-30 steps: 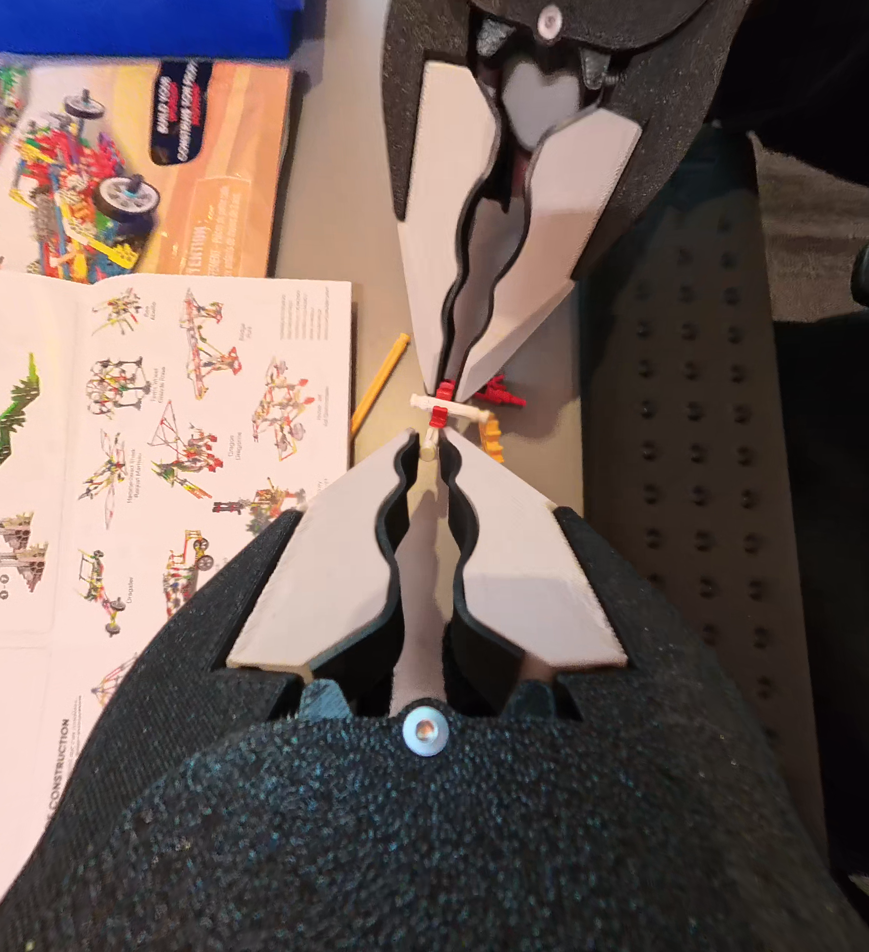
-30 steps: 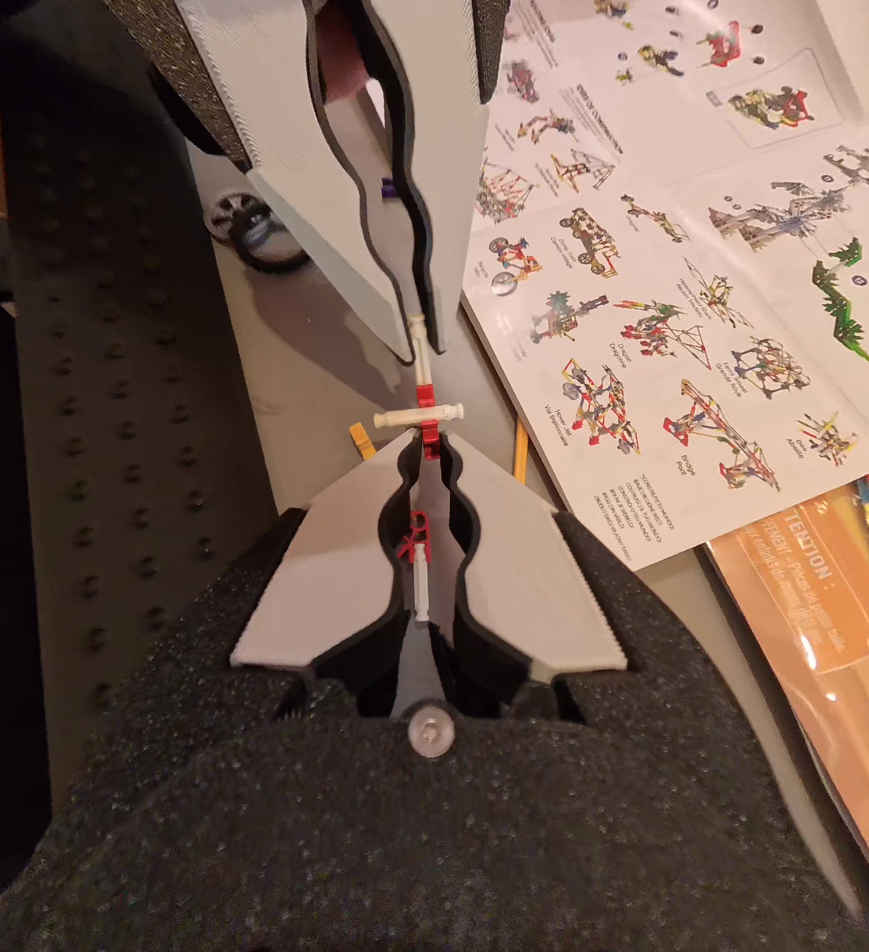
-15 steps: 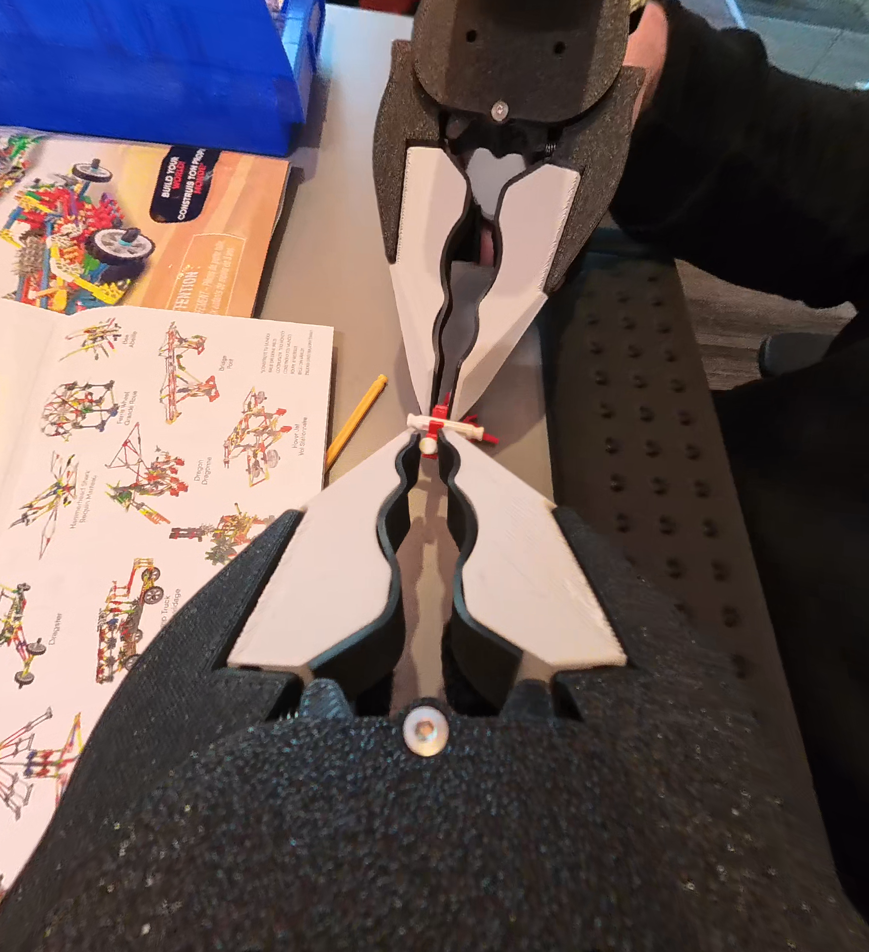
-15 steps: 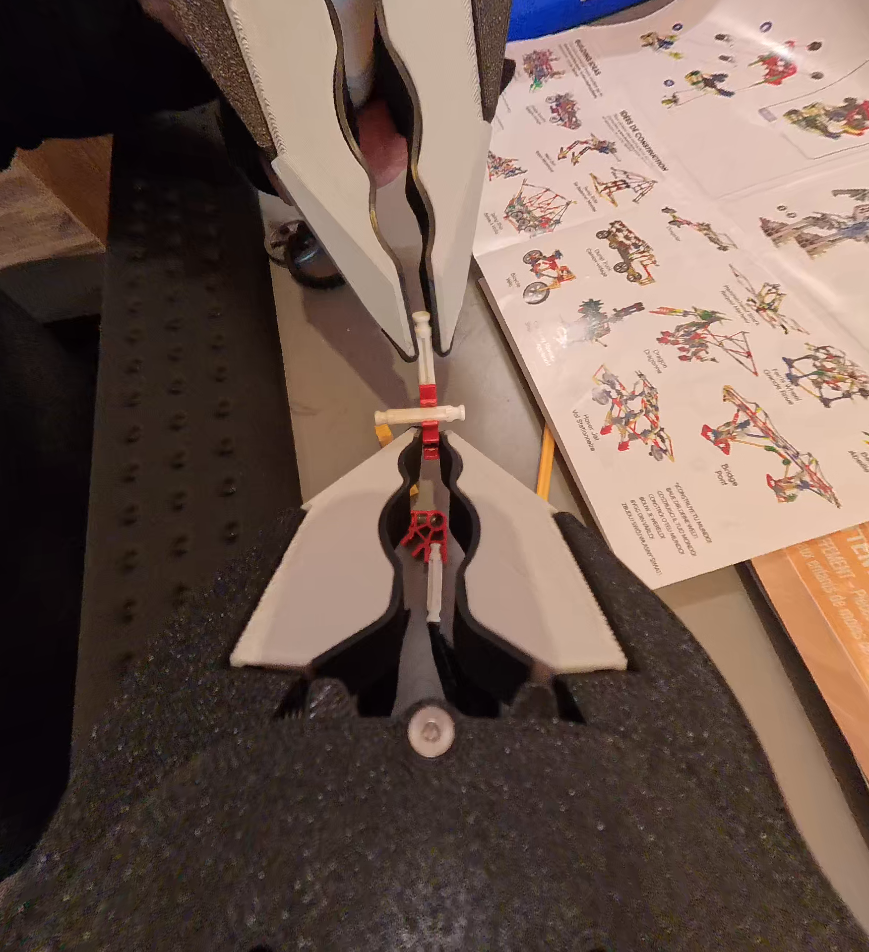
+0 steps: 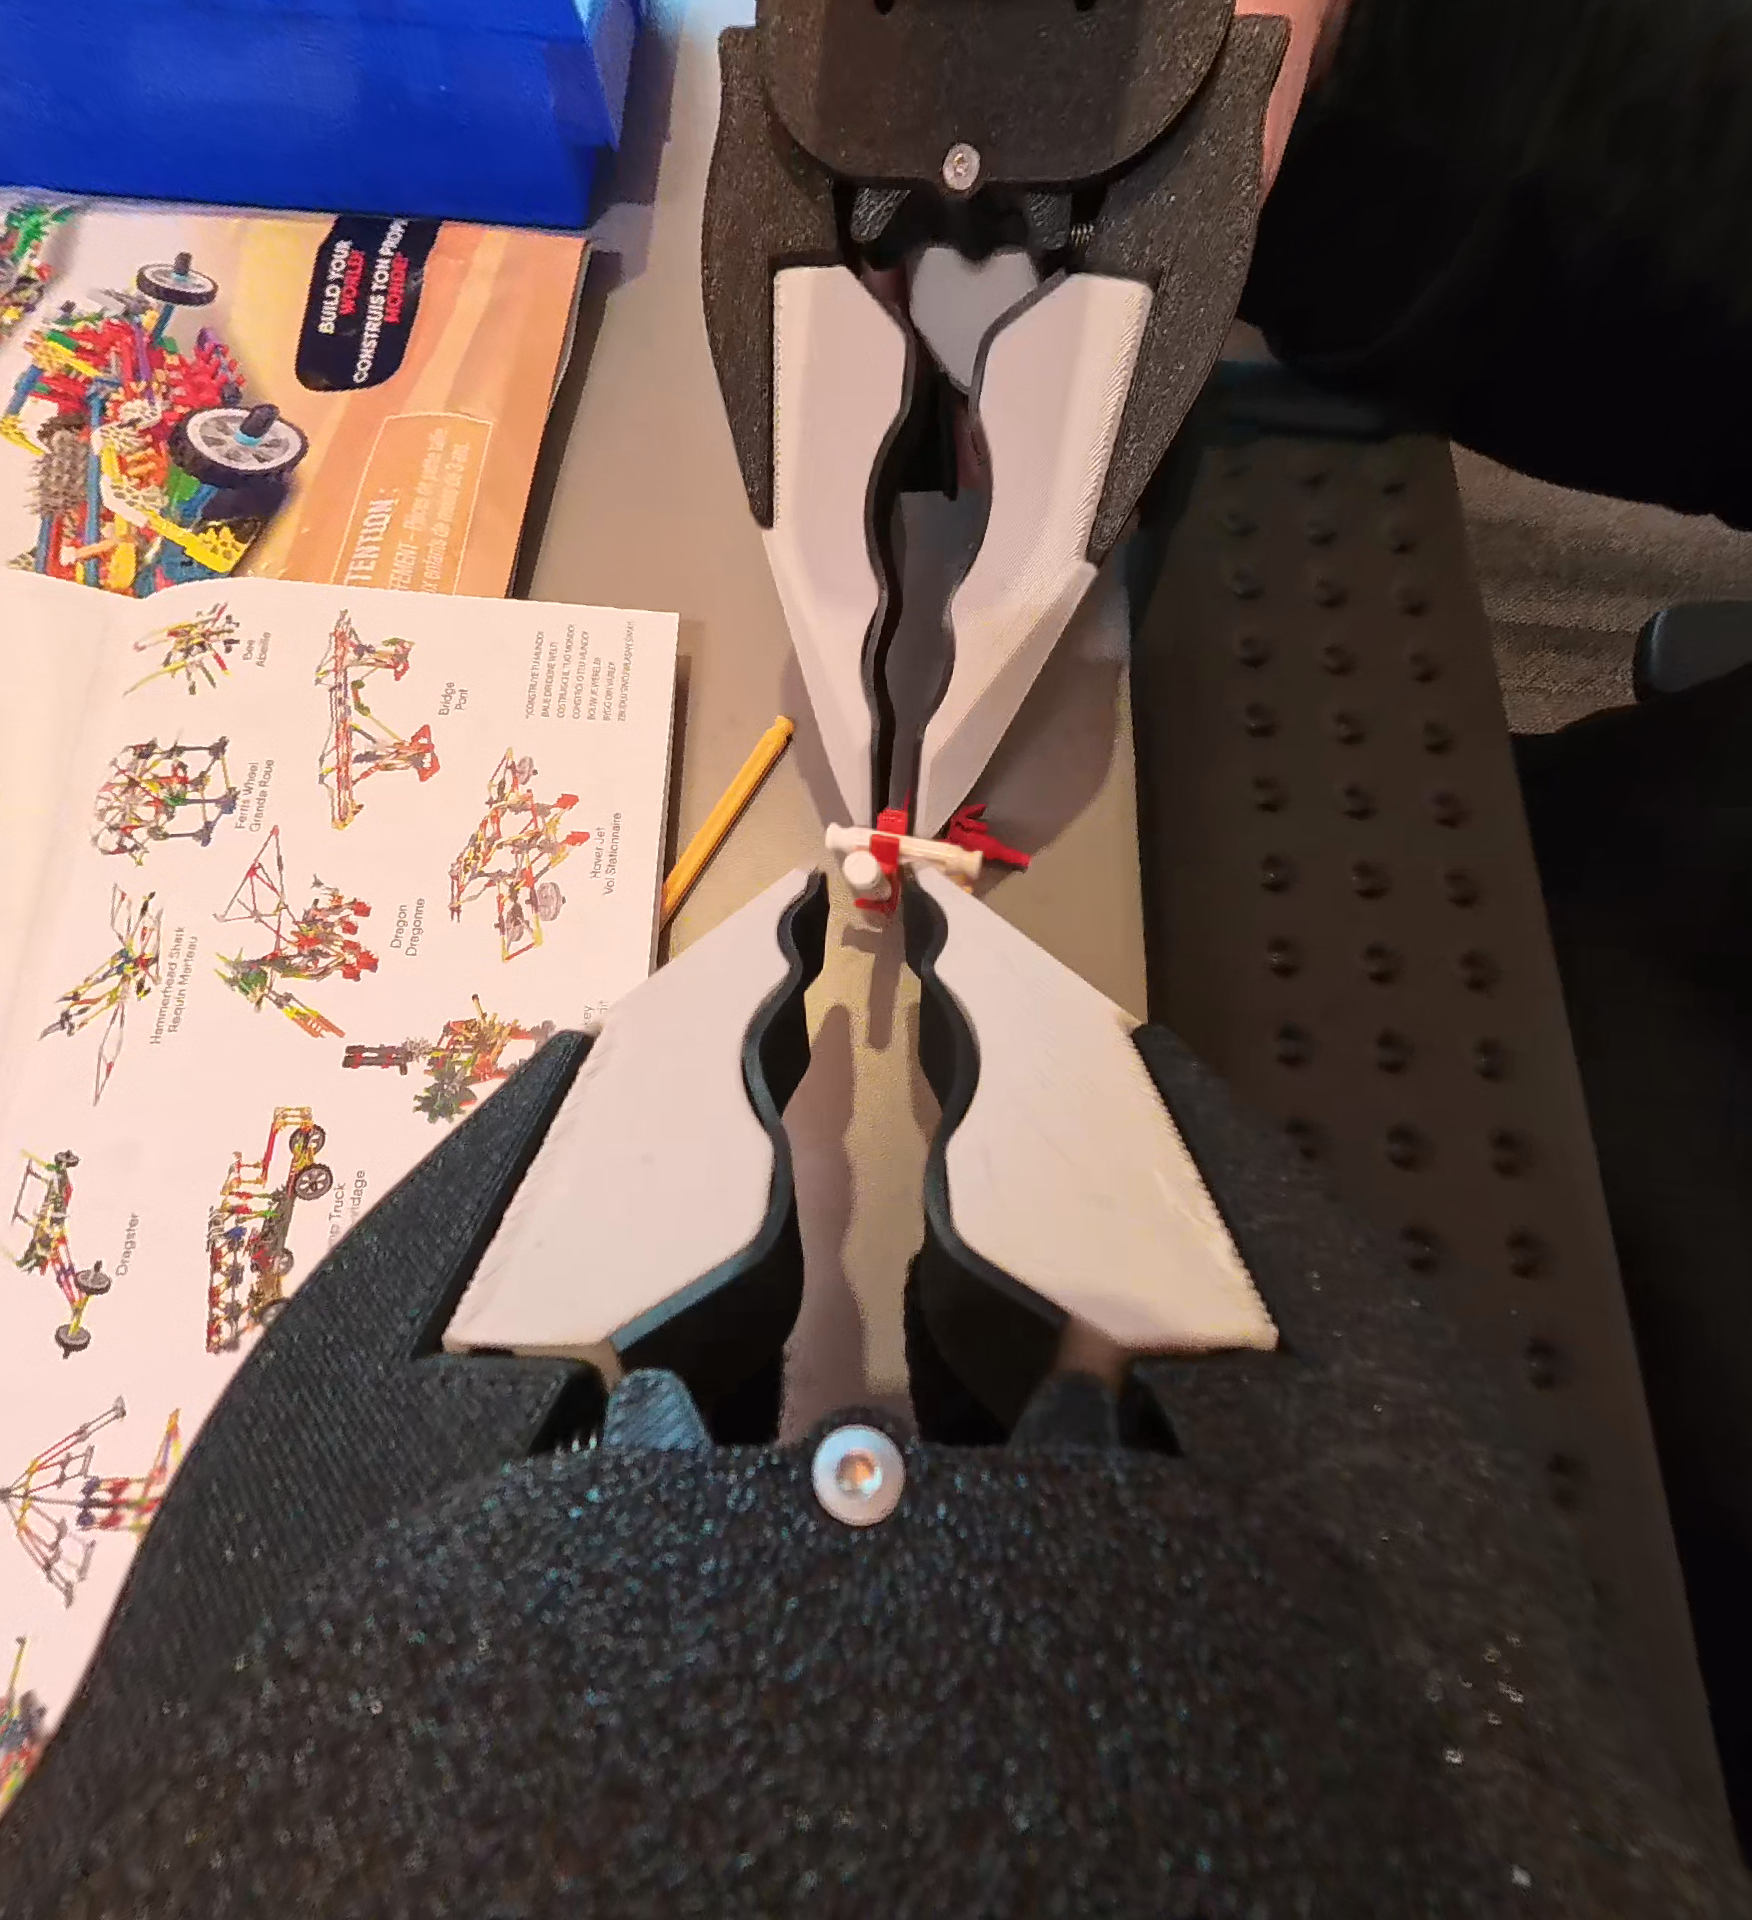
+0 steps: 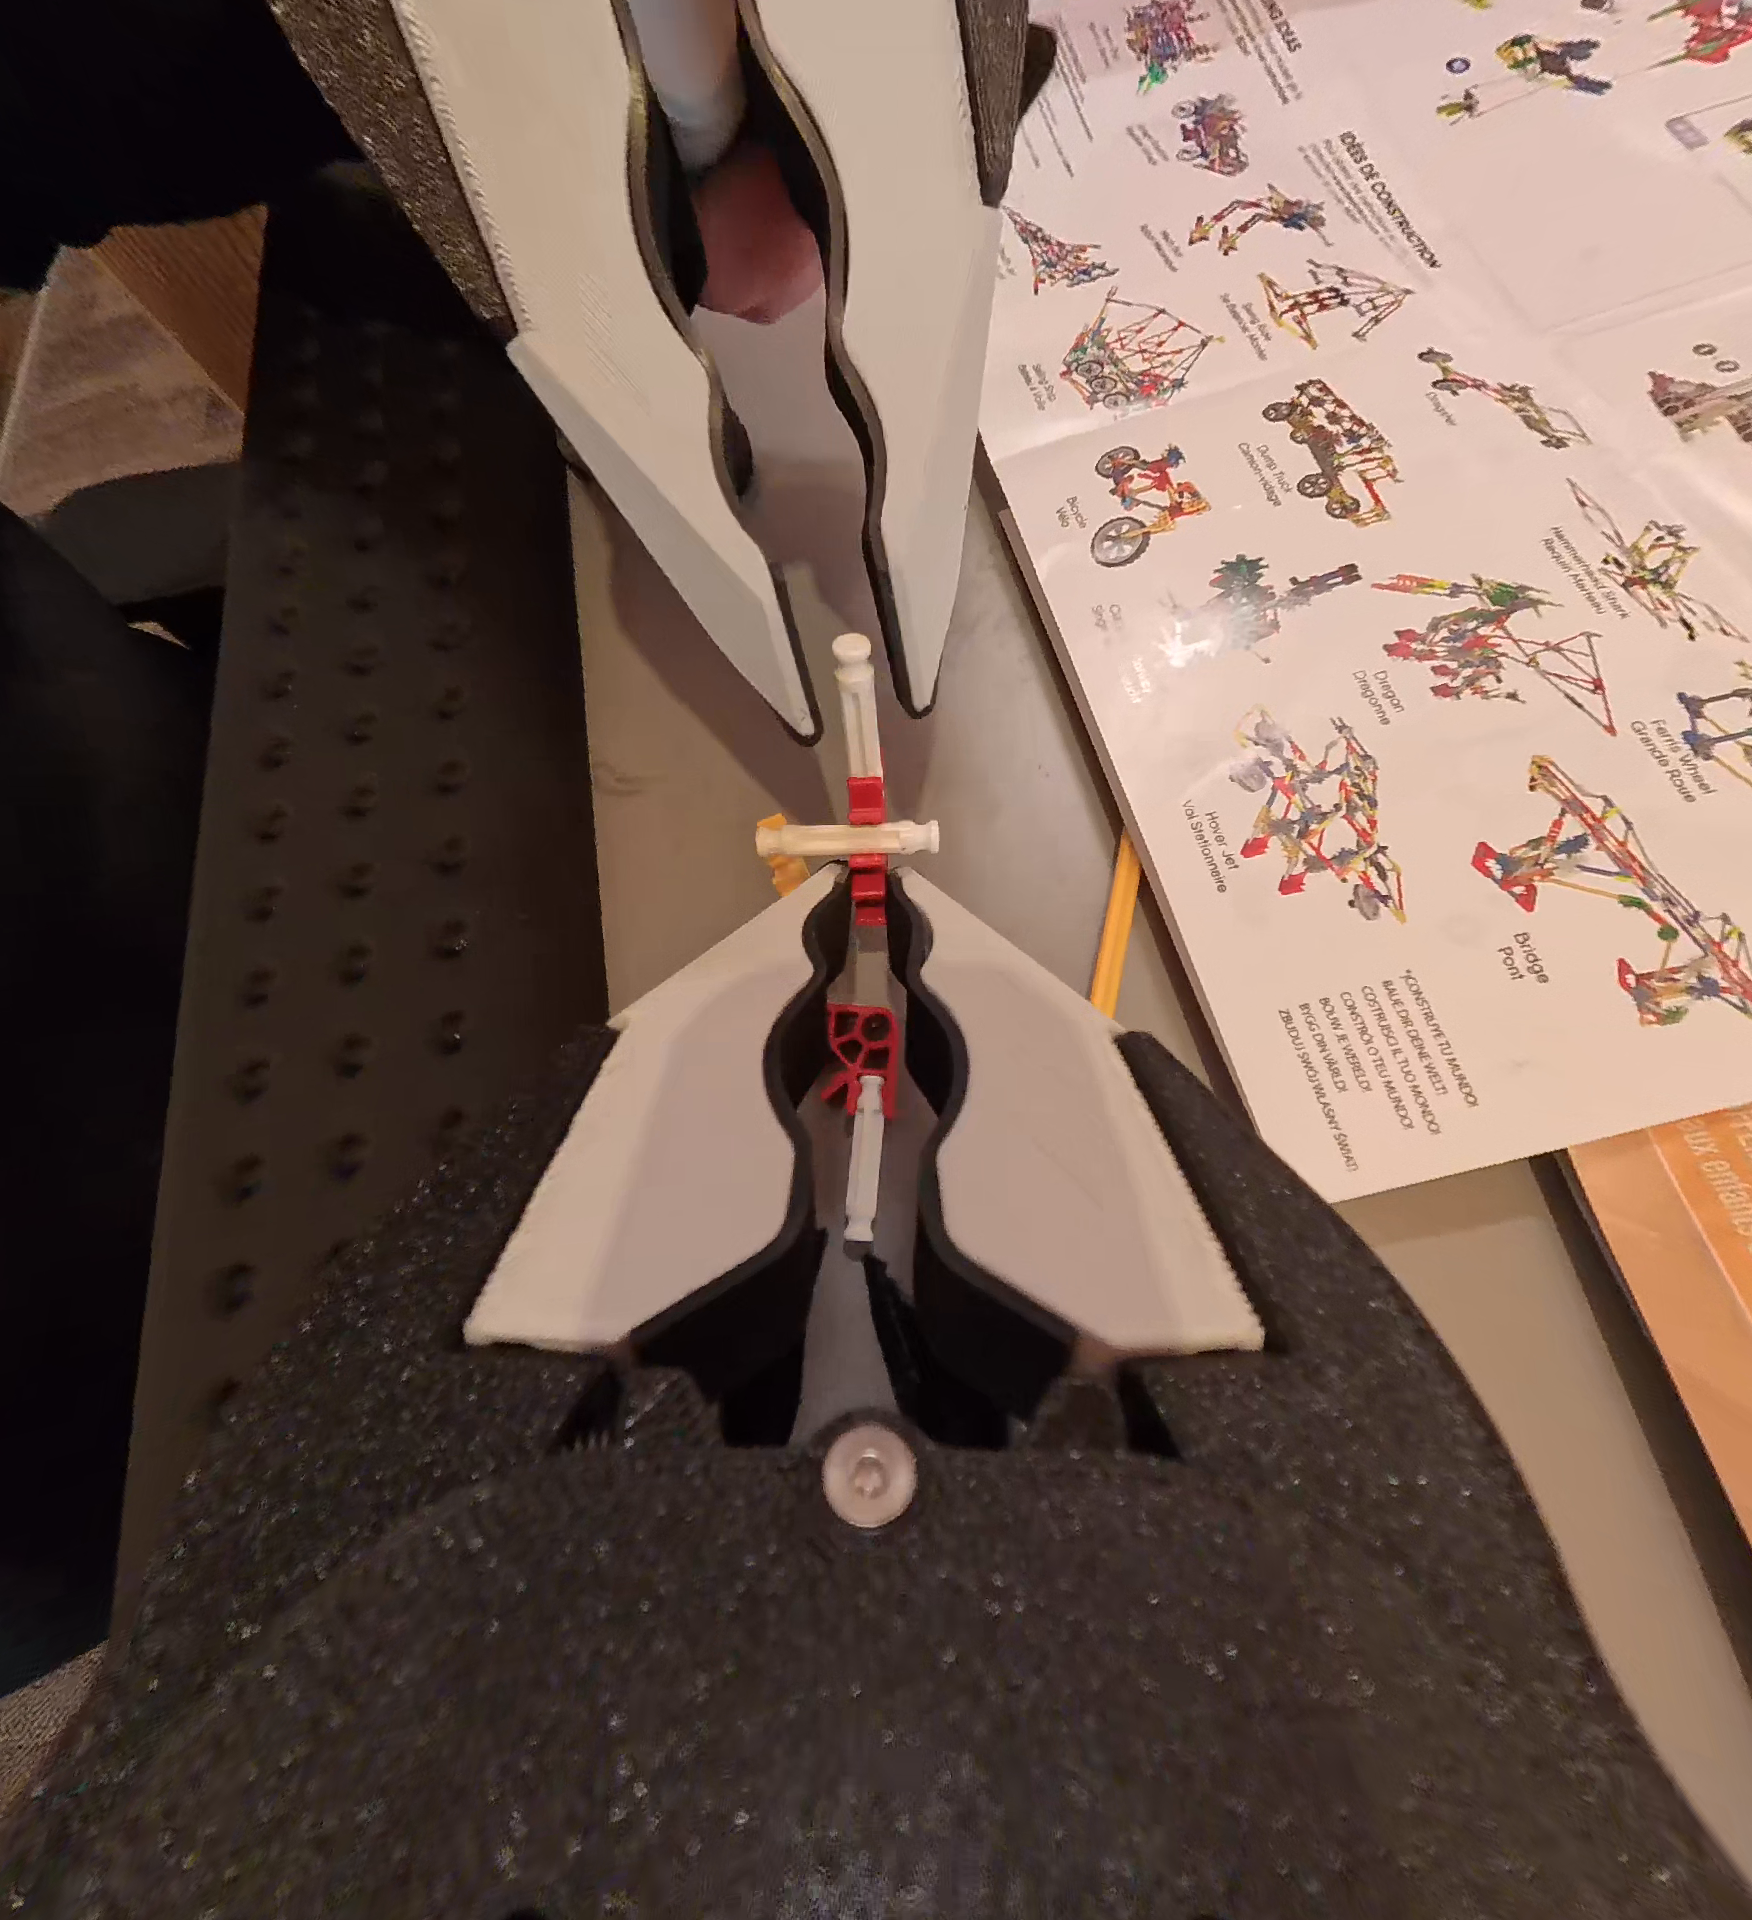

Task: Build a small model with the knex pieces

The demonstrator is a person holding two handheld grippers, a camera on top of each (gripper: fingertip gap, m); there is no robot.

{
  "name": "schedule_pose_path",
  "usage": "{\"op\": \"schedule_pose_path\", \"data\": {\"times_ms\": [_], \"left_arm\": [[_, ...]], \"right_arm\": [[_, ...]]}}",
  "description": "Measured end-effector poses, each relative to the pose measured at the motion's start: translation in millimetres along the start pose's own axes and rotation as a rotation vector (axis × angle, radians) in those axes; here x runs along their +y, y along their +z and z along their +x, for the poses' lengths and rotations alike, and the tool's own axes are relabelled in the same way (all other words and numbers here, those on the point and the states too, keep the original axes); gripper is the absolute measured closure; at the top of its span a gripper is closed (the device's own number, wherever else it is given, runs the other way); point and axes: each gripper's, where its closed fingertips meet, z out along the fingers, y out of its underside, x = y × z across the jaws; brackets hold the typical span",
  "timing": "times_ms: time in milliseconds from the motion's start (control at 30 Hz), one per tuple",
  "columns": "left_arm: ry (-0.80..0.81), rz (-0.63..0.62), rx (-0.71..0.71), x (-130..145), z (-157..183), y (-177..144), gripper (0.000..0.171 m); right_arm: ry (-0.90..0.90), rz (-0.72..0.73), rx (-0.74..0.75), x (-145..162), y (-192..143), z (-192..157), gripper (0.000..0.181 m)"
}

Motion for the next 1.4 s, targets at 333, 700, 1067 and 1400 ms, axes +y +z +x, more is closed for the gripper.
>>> {"op": "schedule_pose_path", "data": {"times_ms": [333, 700, 1067, 1400], "left_arm": [[0.006, -0.026, -0.007, 4, 2, 4, 0.169], [0.003, -0.169, -0.047, 11, 2, 11, 0.169], [-0.023, -0.233, -0.061, 6, 6, 10, 0.169], [-0.024, -0.287, -0.106, 7, 11, 17, 0.169]], "right_arm": [[0.011, -0.017, -0.021, 5, -1, 3, 0.160], [-0.004, -0.033, -0.038, 17, -4, 3, 0.166], [-0.020, -0.022, -0.053, 20, -6, 2, 0.166], [-0.053, -0.030, -0.043, 21, -6, -1, 0.166]]}}
